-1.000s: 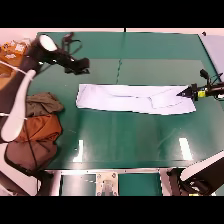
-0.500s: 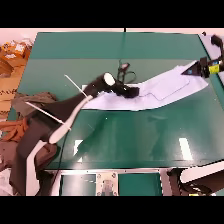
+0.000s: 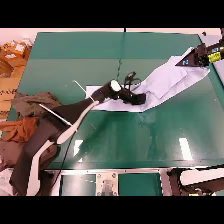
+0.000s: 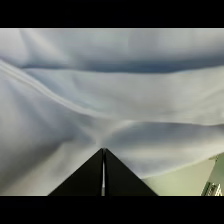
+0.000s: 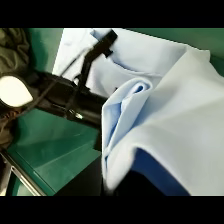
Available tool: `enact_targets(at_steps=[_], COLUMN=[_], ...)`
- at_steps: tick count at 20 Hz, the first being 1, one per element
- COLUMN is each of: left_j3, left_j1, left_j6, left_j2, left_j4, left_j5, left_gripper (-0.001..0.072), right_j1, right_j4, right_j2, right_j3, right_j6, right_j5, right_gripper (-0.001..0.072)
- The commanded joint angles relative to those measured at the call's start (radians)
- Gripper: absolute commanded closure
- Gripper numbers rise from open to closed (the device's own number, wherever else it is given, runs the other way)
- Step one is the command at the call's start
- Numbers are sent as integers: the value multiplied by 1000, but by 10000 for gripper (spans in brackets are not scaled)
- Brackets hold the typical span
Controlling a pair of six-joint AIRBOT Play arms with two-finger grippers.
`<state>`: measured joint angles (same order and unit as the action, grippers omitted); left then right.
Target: Fold the shirts.
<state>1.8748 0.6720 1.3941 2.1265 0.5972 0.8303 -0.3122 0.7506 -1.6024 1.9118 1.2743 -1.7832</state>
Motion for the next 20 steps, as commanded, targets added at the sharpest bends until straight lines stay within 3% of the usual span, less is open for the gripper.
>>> enact_targets(at_steps=[1,5,8,13,14,15,16,17,18,19,20], left_j3=[45,179,180,177,177,174,174,174,174,174,174], left_j1=[-95,-282,-414,-565,-582,-596,-604,-609,-616,-623,-624], left_j6=[1,58,56,14,-3,-19,-27,-43,-52,-55,-68], left_j2=[-82,-209,-301,-365,-365,-365,-365,-365,-365,-365,-365], left_j4=[137,449,488,489,489,489,491,497,502,508,512], left_j5=[228,591,668,723,733,738,745,752,760,761,761], left_gripper=[677,676,676,676,676,676,676,676,676,676,676], right_j1=[18,104,254,590,667,745,811,863,894,898,882], right_j4=[-1,-4,-3,-3,-8,-11,-18,-34,-81,-105,-96], right_j2=[4,4,3,-93,-144,-202,-256,-302,-333,-340,-333], right_j3=[2,2,-11,-61,-63,-63,-63,-62,-62,-62,-60], right_j6=[11,92,132,167,166,166,166,166,166,166,159], right_j5=[13,33,125,430,529,648,764,863,913,909,864], right_gripper=[696,695,695,681,619,459,227,168,172,270,517])
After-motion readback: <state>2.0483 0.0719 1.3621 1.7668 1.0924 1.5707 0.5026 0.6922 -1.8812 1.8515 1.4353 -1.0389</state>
